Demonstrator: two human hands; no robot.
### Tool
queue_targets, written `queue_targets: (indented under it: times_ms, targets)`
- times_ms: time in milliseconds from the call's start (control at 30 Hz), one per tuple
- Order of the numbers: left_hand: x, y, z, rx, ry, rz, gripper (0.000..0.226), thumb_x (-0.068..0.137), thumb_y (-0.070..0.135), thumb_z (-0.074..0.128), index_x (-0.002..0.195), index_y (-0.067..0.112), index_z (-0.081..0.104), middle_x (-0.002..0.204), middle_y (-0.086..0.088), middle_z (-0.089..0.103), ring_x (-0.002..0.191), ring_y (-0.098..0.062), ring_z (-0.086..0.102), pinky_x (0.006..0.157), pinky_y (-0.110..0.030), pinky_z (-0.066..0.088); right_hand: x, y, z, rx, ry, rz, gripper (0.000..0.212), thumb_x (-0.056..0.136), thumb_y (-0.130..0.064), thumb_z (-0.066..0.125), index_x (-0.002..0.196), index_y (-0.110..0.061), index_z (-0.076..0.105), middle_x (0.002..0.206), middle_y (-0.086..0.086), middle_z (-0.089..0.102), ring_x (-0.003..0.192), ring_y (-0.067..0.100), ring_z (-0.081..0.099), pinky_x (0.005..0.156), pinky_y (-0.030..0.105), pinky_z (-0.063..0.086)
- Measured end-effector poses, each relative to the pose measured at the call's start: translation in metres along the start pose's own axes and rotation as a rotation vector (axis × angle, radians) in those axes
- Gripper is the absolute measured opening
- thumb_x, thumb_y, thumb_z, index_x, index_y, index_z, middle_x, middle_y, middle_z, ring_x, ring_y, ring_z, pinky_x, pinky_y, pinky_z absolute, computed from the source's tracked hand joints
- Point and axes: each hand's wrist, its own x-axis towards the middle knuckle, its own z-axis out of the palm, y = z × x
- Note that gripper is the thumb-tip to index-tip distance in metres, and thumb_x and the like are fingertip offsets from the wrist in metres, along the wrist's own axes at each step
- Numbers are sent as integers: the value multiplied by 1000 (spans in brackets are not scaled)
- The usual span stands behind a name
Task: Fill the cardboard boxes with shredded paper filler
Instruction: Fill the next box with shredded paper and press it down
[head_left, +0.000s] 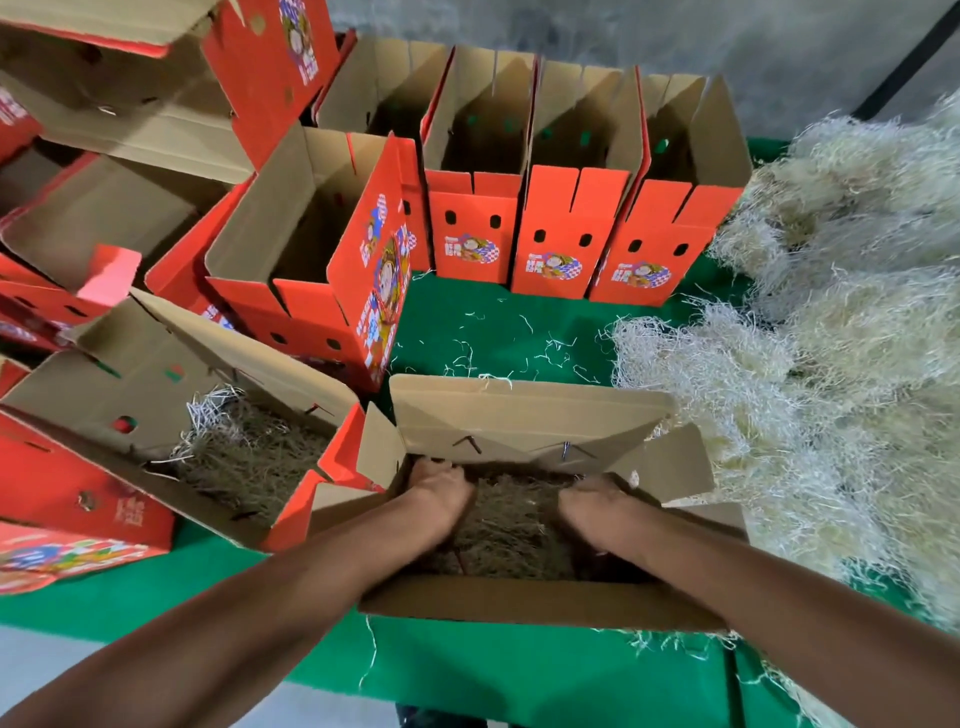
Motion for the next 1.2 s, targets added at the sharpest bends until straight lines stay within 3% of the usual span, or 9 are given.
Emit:
queue_targets:
  times_ms: [200,333,400,567,633,767,867,1033,1200]
  targets:
    - [-6,4,-11,-110,-8,104,53,91,41,68,135,13,55,141,-10,54,132,-27,49,110,-38,39,0,-7,-4,50,106,-61,31,103,-11,47,131,-6,59,130,20,58,121,39,53,101,46,43]
    - [1,8,-4,100,-150,3,92,84,52,73,153,10,27,156,-13,32,145,-28,30,113,-36,35,25,-2,7,2,-22,104,63,106,-18,48,161,-20,17,165,13,18,147,39,28,120,45,23]
    - [3,8,-3,171,-173,7,85,90,50,67,154,11,26,158,-11,30,147,-26,26,112,-36,36,38,-1,9,20,-64,170,72,104,-24,54,161,-22,10,166,12,16,146,36,30,121,42,24]
    - [0,14,-14,225,64,231,21,97,22,59,113,14,69,116,-9,69,112,-28,63,88,-37,52,44,-5,10,48,158,1,32,106,-19,42,132,-9,57,129,18,60,118,37,57,96,45,46]
    - [2,18,-13,203,127,322,21,97,16,56,113,14,69,119,-10,68,115,-30,60,89,-39,51,48,-6,12,31,193,-21,32,106,-19,39,130,-8,59,129,18,59,120,37,55,96,46,46]
    - [13,14,-1,118,-108,143,72,98,32,60,157,17,21,163,-12,21,148,-29,26,108,-44,41,67,9,29,-8,-5,185,55,108,-21,36,159,-22,17,162,13,29,141,34,40,112,42,37]
    - [13,13,2,164,-176,99,82,100,31,59,160,24,4,167,-7,-2,151,-30,17,107,-44,40,73,14,33,14,-74,226,70,107,-20,45,161,-27,2,166,11,19,144,36,37,112,42,37]
    - [4,18,-4,163,-33,105,83,91,15,68,158,11,18,163,-13,19,148,-30,27,113,-45,37,52,0,19,9,67,166,53,104,-23,49,153,-14,31,151,16,43,134,36,48,106,44,43]
    - [2,10,13,201,24,111,27,96,19,59,121,11,66,121,-9,66,112,-26,63,92,-37,52,27,-6,19,19,123,90,28,99,-10,52,124,-9,64,126,17,63,118,34,59,97,42,47]
